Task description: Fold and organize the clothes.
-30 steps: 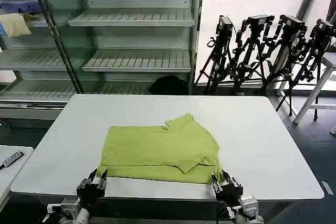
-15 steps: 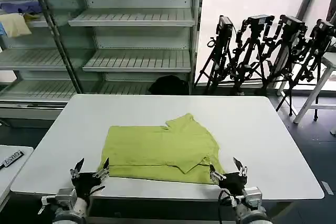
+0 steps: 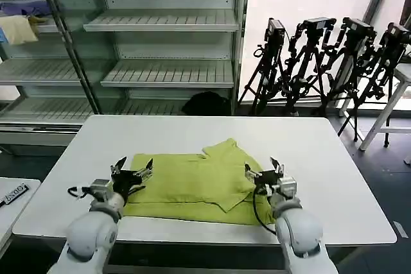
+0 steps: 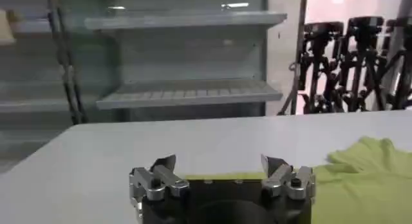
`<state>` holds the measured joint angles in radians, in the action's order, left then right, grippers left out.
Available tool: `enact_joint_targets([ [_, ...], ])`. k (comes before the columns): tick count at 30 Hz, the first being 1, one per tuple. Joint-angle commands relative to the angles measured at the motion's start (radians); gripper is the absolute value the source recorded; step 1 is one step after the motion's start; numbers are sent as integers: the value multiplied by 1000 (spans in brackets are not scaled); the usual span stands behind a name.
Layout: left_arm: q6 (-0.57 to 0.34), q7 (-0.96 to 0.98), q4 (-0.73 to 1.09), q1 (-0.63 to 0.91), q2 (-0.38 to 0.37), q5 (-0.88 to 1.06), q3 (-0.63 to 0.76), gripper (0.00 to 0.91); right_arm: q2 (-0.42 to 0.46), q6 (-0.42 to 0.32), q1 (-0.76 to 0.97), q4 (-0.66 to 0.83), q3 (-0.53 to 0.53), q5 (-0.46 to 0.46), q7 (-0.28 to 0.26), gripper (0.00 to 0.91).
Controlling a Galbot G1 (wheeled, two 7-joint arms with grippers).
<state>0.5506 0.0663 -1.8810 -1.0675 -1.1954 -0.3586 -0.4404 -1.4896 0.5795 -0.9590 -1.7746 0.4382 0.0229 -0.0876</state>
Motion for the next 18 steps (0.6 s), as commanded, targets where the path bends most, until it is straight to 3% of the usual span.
enact_joint_targets([
  [1, 29, -70, 272, 267, 70, -39, 112, 907, -21, 3, 274, 321, -10, 2, -50, 907],
  [8, 31, -101, 348, 329, 95, -33, 148, 907, -38, 5, 328, 401, -13, 24, -63, 907],
  [18, 33, -102, 358, 307, 149, -91, 137, 907, -80, 3, 364, 463, -12, -31, -48, 907],
])
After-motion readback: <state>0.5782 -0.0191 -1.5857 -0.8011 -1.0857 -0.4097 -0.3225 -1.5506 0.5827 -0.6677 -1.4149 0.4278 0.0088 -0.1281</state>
